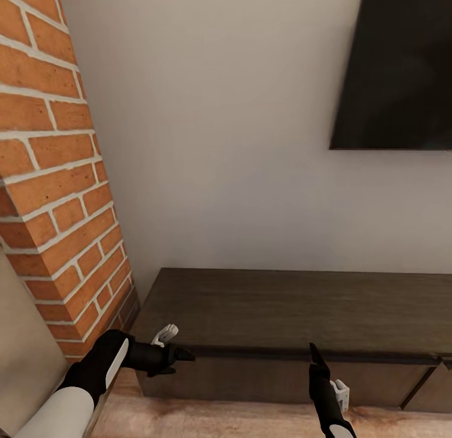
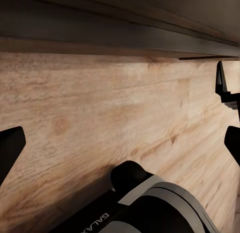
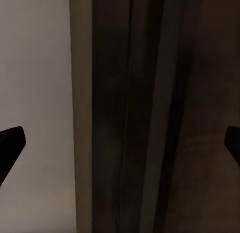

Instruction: Place each of the two pumpkins and all three candles from the living room inside a cabinet in the living room (use any cabinet), then make sure every cabinet is closed, and position the cauldron so it is next to a table in the living room.

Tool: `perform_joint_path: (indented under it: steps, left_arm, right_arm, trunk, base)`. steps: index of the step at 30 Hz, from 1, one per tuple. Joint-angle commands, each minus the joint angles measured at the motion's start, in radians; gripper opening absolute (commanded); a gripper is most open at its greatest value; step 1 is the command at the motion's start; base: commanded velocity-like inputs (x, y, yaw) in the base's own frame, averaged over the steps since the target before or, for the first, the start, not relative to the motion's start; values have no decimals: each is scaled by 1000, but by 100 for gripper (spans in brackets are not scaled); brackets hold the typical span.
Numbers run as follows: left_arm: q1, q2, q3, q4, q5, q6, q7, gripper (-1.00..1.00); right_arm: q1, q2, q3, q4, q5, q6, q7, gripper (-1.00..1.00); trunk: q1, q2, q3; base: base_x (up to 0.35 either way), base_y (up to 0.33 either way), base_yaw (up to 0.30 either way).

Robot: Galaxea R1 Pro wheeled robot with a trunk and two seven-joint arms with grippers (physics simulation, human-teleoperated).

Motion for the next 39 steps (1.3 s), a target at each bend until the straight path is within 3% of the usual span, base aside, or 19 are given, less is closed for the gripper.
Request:
perform_joint_path:
  steps: [1,28,33,39]
  left_arm:
    - [-1,0,3,0,-2,7,-4,100]
    - [-1,0,3,-2,2,7,-6,100]
    - [-1,-2,3,-3,2,7,-6,100]
    - [-1,-2,3,-3,2,7,-6,100]
  right_arm:
    - [-1,1,-2,1,-6,2,5,100]
    - [-1,1,-2,1,-6,2,5,100]
    - [-1,1,-2,1,-6,2,5,100]
    - [-1,1,-2,1,-6,2,5,100]
  trunk:
    - [0,0,-1]
    - [15,-28,-14]
    - [34,-63,-29]
    - [39,-71,-40]
  base:
    - [31,0,0]
    - [8,0,0]
    - [0,0,0]
    - [0,0,0]
